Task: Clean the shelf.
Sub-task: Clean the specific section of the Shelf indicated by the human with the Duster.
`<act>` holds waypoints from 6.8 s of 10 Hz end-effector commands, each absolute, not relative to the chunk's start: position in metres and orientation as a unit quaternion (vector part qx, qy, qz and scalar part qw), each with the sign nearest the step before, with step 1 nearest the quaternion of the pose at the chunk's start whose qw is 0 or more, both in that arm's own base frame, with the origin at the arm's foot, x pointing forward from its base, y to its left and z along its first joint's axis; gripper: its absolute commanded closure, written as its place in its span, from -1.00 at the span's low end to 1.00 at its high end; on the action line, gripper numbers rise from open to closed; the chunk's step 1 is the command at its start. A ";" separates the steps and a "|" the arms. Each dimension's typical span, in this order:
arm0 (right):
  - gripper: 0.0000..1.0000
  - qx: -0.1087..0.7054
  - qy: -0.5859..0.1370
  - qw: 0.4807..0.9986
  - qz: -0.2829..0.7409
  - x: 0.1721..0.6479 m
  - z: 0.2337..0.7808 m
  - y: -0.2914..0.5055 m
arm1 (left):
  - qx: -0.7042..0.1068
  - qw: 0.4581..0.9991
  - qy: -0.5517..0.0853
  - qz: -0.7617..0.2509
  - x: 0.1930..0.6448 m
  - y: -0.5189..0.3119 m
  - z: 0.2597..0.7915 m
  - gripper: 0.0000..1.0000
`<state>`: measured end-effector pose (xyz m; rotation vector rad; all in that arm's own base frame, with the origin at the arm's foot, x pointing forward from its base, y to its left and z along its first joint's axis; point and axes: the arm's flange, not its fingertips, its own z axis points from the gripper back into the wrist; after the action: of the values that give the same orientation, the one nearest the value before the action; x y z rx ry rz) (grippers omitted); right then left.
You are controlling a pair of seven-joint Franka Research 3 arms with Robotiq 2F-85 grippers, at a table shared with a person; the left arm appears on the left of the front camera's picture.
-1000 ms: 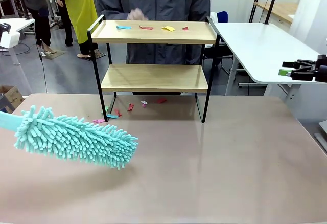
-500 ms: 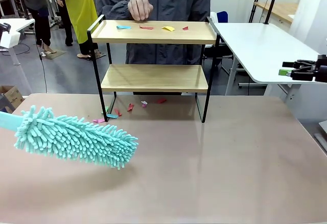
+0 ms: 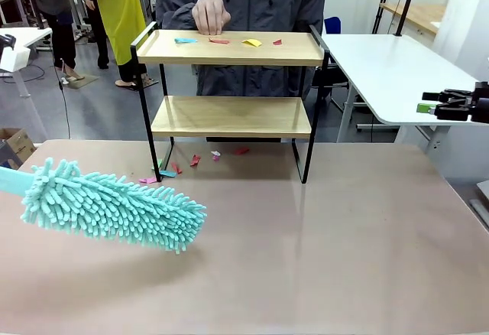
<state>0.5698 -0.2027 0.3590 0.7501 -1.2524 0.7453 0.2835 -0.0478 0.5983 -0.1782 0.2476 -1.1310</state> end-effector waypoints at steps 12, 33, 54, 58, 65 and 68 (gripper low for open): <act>-1.00 0.332 -0.559 0.683 0.333 0.571 0.361 -0.200 | -0.208 0.810 -0.041 -0.547 0.297 -0.116 0.675 0.74; -1.00 0.332 -0.559 0.683 0.333 0.571 0.361 -0.200 | -0.191 0.941 -0.266 -0.083 0.335 -0.447 0.762 0.74; -1.00 0.332 -0.559 0.683 0.333 0.571 0.361 -0.200 | -0.078 0.980 -0.181 0.018 0.374 -0.420 0.673 0.74; -1.00 0.332 -0.559 0.683 0.333 0.571 0.361 -0.200 | 0.056 0.980 -0.164 0.094 0.380 -0.330 0.666 0.74; -1.00 0.332 -0.559 0.683 0.333 0.571 0.361 -0.200 | 0.143 0.961 -0.217 0.090 0.367 -0.309 0.681 0.74; -1.00 0.332 -0.559 0.683 0.333 0.571 0.361 -0.200 | 0.143 0.961 -0.217 0.090 0.367 -0.309 0.681 0.74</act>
<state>0.5698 -0.2028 0.3590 0.7502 -1.2525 0.7453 0.3703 -0.3138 0.6786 0.3070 -0.4463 0.1647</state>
